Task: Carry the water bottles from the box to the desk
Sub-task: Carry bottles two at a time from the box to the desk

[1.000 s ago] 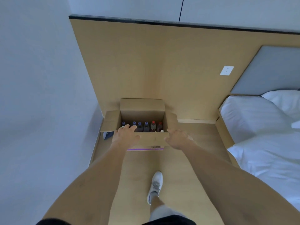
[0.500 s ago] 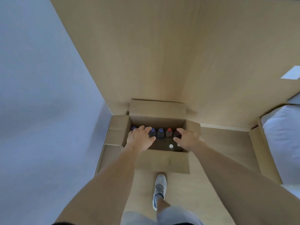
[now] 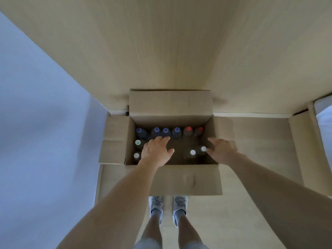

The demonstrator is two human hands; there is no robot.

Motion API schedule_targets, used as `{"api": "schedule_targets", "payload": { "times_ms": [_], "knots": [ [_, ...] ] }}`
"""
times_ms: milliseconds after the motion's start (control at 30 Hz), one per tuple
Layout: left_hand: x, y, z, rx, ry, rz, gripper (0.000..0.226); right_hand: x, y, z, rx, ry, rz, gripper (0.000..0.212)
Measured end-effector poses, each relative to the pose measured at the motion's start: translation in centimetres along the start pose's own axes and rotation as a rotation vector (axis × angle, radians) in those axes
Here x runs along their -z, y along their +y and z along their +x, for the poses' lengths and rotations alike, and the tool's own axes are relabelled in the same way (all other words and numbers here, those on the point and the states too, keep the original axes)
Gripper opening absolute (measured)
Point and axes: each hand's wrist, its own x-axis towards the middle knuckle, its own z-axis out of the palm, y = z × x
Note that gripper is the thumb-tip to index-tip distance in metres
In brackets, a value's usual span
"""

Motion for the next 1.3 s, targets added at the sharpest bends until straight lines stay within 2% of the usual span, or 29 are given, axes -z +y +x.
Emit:
{"api": "schedule_targets", "payload": {
  "times_ms": [367, 633, 767, 933, 1100, 1300],
  "knots": [
    [-12.4, -2.7, 14.6, -0.112, -0.184, 0.023, 0.067, -9.6, 2.5, 14.6, 0.013, -0.065, -0.122, 0.061],
    [-19.7, -2.5, 22.8, -0.211, -0.218, 0.061, 0.080, -14.5, 2.9, 22.2, 0.061, -0.154, -0.294, 0.071],
    [-22.8, -2.2, 25.9, -0.234, -0.283, 0.110, 0.090, -15.7, 3.8, 24.5, 0.118, -0.140, -0.478, 0.049],
    [-26.0, -1.6, 28.7, -0.273, -0.339, 0.112, 0.093, -17.1, 4.0, 27.0, 0.139, -0.163, -0.612, 0.044],
    [-28.3, -0.9, 30.1, -0.325, -0.359, 0.091, 0.088, -18.1, 4.1, 28.5, 0.131, -0.174, -0.627, 0.043],
    [-29.4, -1.1, 30.7, -0.357, -0.305, 0.019, 0.075, -19.1, 4.4, 29.1, 0.126, -0.145, -0.572, 0.035]
  ]
}}
